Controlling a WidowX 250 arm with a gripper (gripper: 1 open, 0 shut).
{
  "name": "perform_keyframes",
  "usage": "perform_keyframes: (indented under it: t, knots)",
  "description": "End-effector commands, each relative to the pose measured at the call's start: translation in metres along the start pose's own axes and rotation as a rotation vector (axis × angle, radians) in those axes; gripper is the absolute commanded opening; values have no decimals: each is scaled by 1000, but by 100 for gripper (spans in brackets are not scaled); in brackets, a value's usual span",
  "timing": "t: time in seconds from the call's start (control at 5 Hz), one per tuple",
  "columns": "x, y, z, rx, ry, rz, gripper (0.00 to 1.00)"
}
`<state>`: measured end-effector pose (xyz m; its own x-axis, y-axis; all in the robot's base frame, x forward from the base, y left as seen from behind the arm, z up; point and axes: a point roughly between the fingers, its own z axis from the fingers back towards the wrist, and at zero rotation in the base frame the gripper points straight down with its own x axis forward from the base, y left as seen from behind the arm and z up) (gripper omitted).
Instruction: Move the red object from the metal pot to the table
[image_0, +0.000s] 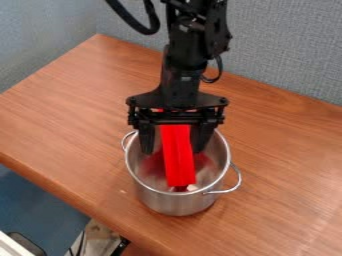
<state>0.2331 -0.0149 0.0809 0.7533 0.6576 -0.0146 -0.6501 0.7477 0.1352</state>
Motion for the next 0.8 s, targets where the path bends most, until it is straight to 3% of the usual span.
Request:
perform_keyframes:
  t: [0.0,0.6]
  knots:
    - [7,-2,16,-47,-35,20,100]
    - [8,-3,17,-50,-32,33,100]
